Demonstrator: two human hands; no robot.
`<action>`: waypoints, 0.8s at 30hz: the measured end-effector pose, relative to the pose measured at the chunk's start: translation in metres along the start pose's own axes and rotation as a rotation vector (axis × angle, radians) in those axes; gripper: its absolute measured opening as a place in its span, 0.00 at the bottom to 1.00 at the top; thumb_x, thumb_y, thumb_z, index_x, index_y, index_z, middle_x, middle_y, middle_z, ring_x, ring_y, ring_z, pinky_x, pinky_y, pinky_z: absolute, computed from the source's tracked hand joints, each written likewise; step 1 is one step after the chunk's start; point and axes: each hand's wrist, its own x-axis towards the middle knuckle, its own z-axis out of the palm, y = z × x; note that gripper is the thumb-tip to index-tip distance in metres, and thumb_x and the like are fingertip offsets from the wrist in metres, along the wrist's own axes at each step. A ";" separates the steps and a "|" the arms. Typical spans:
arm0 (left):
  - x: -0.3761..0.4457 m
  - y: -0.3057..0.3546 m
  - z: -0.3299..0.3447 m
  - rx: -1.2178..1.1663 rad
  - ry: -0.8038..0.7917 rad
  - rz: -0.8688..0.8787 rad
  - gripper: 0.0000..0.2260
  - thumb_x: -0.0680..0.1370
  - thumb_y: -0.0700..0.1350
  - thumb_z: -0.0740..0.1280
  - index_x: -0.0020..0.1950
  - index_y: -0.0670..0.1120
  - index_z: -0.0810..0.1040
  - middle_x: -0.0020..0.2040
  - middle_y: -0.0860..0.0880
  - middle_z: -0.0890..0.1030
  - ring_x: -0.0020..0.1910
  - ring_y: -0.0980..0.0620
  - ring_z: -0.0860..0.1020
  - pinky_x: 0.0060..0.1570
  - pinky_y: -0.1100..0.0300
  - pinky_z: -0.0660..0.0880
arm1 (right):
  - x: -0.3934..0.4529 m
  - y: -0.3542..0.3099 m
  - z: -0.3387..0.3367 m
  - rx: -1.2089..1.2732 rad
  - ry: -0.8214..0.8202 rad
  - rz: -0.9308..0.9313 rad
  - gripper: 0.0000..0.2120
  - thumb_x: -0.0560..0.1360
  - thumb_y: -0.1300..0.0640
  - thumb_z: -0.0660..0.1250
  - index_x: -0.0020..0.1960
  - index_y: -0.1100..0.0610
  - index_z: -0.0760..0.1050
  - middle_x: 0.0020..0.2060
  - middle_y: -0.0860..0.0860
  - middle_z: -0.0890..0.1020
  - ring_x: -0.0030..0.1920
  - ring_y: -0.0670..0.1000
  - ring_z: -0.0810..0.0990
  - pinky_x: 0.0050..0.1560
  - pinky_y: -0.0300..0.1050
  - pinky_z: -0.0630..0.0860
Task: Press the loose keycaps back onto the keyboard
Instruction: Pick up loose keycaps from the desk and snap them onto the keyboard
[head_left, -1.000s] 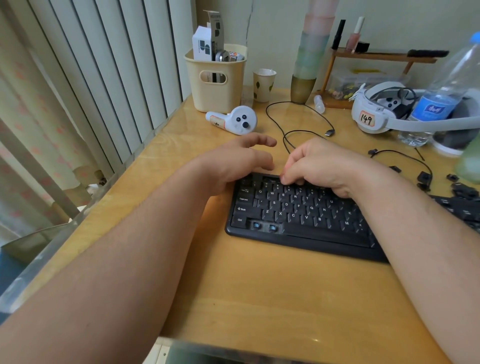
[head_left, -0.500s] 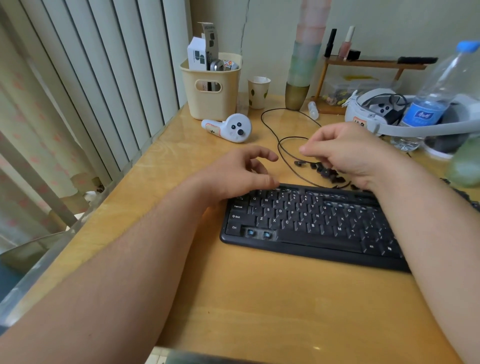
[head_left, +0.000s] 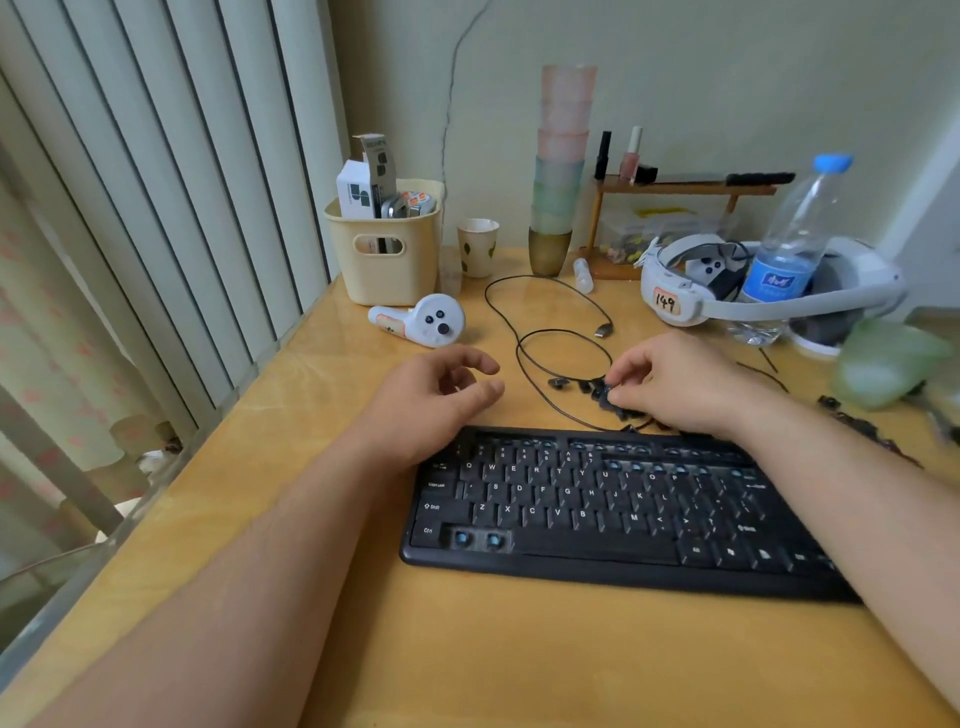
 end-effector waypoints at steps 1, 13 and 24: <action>0.001 -0.002 0.001 0.008 0.026 0.010 0.05 0.79 0.53 0.73 0.54 0.57 0.83 0.40 0.58 0.76 0.38 0.59 0.73 0.45 0.61 0.73 | 0.001 -0.001 0.003 -0.015 0.014 -0.004 0.06 0.74 0.50 0.77 0.50 0.45 0.84 0.44 0.42 0.84 0.44 0.42 0.80 0.41 0.39 0.73; 0.000 -0.002 0.006 0.053 0.041 0.022 0.03 0.79 0.51 0.73 0.52 0.56 0.84 0.38 0.59 0.78 0.38 0.60 0.75 0.43 0.65 0.74 | 0.002 -0.011 0.013 -0.147 0.040 -0.018 0.09 0.73 0.50 0.75 0.53 0.48 0.84 0.45 0.42 0.79 0.46 0.44 0.78 0.45 0.42 0.75; -0.008 0.023 0.013 0.037 -0.016 0.105 0.05 0.80 0.55 0.72 0.54 0.58 0.83 0.47 0.55 0.87 0.47 0.56 0.81 0.49 0.59 0.74 | -0.046 -0.045 0.023 0.199 0.338 -0.495 0.19 0.71 0.61 0.75 0.59 0.47 0.85 0.46 0.40 0.84 0.46 0.43 0.80 0.49 0.34 0.78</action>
